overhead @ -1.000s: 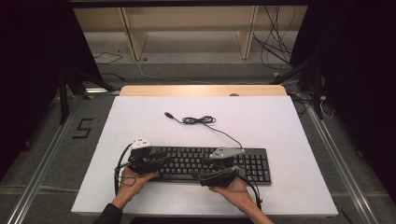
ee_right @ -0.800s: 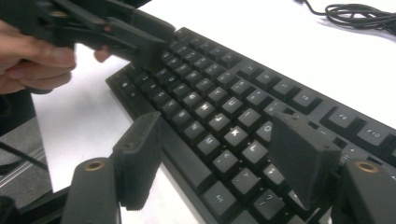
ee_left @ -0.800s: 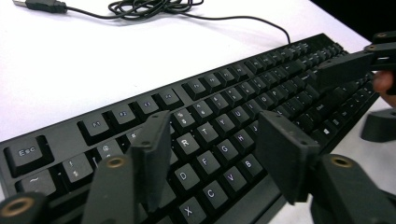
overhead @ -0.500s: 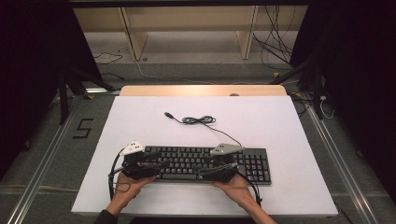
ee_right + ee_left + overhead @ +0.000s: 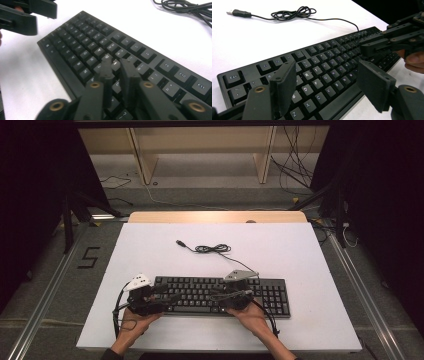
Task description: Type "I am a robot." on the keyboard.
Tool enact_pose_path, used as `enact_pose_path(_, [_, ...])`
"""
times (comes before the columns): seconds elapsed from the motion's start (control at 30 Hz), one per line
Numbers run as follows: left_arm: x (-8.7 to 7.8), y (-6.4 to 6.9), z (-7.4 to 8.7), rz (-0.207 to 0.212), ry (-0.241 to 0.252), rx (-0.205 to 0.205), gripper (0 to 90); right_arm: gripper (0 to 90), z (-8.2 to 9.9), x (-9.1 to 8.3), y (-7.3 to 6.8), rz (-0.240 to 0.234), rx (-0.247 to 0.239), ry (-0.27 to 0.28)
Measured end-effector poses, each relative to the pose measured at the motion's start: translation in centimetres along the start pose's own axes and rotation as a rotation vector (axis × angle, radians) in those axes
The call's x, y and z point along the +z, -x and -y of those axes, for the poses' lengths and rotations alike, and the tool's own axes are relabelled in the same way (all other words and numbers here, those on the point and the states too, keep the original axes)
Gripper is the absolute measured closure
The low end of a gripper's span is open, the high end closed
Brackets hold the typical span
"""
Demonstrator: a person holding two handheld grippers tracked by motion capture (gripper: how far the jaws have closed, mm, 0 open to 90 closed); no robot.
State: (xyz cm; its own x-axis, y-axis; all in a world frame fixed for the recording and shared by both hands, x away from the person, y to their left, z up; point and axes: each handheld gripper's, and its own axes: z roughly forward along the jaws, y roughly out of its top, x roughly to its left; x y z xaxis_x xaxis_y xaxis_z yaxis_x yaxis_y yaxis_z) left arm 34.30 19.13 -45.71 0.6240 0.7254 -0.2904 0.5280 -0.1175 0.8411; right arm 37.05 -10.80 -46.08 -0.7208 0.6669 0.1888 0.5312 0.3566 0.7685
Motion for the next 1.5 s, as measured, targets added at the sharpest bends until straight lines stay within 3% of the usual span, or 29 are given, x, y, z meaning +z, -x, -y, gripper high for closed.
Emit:
enact_pose_path(0.23, [-0.4, 0.1, 0.3, -0.001, 0.015, 0.005, 30.4, 89.8, -0.3, 0.7, 0.4, 0.026, 0.007, -0.017])
enact_pose_path(0.7, [-0.9, 0.3, 0.8, 0.003, 0.021, 0.023, 28.9, 90.0, -0.6, 2.7, 0.8, 0.066, 0.02, -0.061])
enact_pose_path(1.5, [-1.6, -0.1, 1.3, -0.013, 0.053, 0.011, 27.6, 90.0, -0.5, 3.1, 0.9, 0.077, 0.032, -0.073])
